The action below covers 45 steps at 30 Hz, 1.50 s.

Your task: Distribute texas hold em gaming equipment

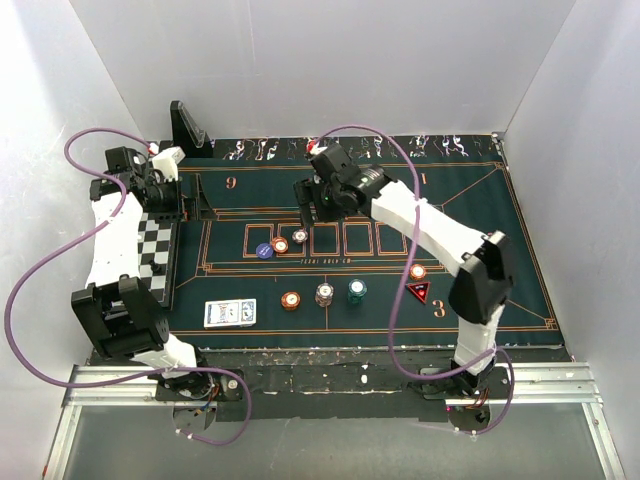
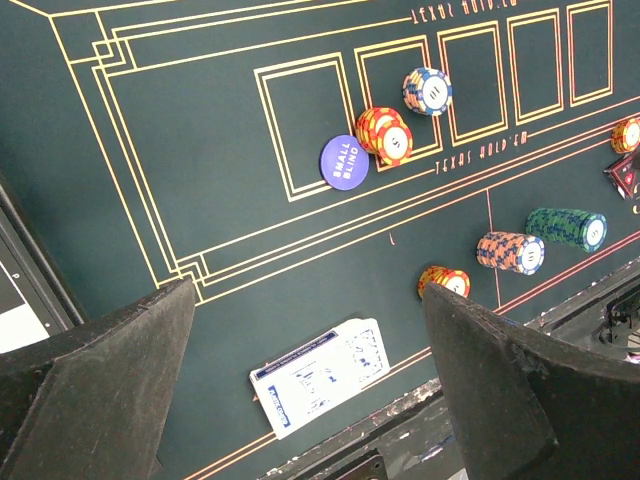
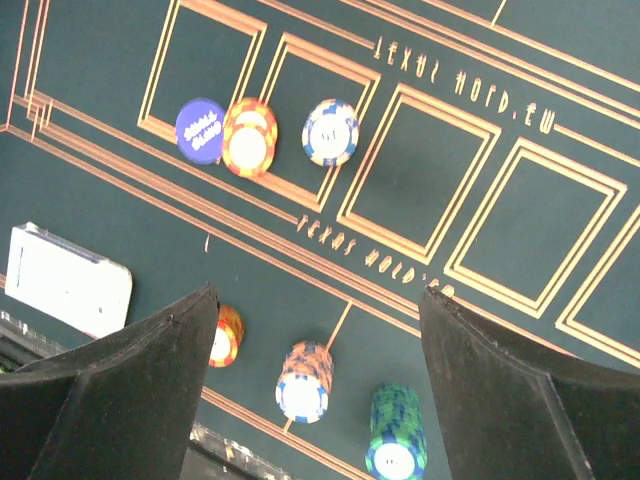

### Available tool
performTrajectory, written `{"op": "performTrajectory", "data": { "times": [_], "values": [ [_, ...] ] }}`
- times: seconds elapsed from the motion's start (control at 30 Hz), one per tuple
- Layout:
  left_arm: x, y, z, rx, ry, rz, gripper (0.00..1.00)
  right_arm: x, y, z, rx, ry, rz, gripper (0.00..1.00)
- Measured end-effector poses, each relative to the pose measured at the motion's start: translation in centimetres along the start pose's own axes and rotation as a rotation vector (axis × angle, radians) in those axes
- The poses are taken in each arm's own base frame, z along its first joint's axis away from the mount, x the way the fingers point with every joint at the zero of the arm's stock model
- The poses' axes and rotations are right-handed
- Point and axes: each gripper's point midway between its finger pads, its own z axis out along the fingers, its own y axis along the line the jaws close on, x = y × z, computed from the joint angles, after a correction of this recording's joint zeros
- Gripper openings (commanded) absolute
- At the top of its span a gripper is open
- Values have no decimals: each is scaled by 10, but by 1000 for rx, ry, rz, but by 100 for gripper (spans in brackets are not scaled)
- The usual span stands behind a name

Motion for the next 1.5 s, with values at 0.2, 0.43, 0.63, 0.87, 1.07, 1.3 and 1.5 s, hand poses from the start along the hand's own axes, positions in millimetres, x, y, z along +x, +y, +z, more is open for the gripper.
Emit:
{"op": "performTrajectory", "data": {
  "times": [0.2, 0.43, 0.63, 0.87, 1.07, 1.3, 1.5],
  "values": [
    [0, -4, -5, -1, -8, 3, 98, 62, 9, -20, -28, 60, -105, 90],
    [0, -5, -5, 1, -9, -6, 98, 151, 22, 0, -33, 256, -233, 91],
    [-1, -5, -6, 1, -10, -5, 98, 156, 30, 5, -37, 255, -254, 91],
    [-1, -5, -6, 0, -10, -6, 98, 172, 20, 28, 11, 312, -263, 87],
    [-1, -4, -6, -1, -11, -6, 98, 179, 17, 35, 23, 334, -262, 76],
    [-1, -4, -6, -1, -12, -5, 98, 188, 12, 37, 33, 355, -260, 66],
    [-5, -5, -8, -3, -20, 0, 98, 189, 11, 37, 34, 356, -258, 56]
  ]
}}
